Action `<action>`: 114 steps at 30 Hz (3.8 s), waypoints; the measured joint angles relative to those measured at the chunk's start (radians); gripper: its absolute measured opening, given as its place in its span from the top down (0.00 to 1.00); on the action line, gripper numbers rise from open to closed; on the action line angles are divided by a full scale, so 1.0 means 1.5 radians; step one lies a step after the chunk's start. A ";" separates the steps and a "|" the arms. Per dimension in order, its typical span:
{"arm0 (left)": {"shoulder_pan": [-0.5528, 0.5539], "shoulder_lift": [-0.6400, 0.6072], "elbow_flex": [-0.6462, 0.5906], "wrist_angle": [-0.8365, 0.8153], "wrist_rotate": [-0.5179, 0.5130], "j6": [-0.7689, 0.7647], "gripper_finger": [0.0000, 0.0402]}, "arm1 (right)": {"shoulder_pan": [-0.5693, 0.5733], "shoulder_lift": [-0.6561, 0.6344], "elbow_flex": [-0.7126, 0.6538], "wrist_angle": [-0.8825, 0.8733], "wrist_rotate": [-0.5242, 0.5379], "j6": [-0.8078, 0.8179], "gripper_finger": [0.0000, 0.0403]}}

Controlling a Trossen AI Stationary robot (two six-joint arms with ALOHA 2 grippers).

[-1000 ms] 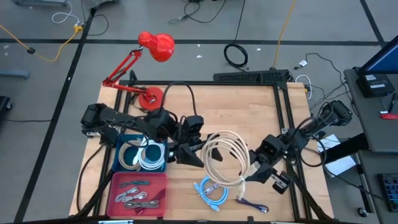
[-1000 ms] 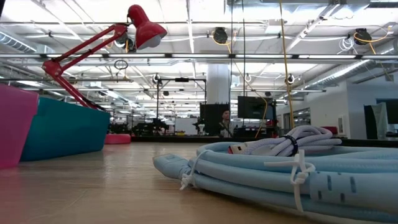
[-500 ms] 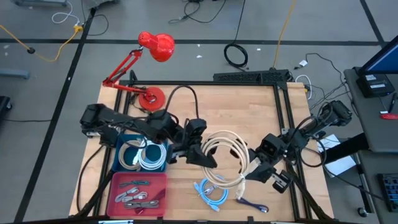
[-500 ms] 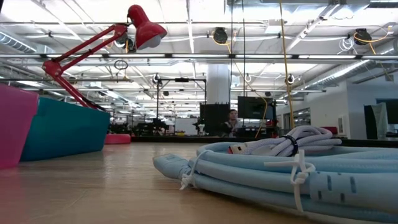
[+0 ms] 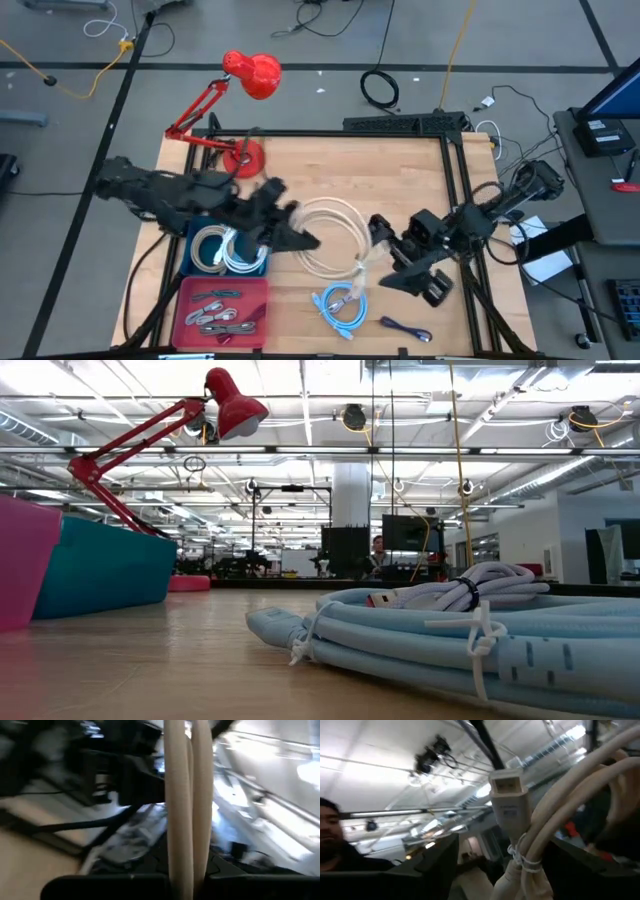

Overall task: Pick & Place USB Port
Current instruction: Put the brown HDMI cable into the blue bin

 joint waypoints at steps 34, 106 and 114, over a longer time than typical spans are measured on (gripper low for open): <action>-0.418 -0.073 -0.412 -0.483 -0.718 -1.011 0.99 | 0.040 -0.115 0.020 -0.387 0.160 0.005 0.40; -0.129 -0.075 -0.240 -0.987 -0.080 -0.479 0.99 | 0.020 -0.117 -0.046 -0.442 0.175 0.120 0.40; -0.131 -0.026 -0.270 -0.987 -0.062 -0.467 0.99 | 0.020 -0.117 -0.046 -0.445 0.175 0.127 0.40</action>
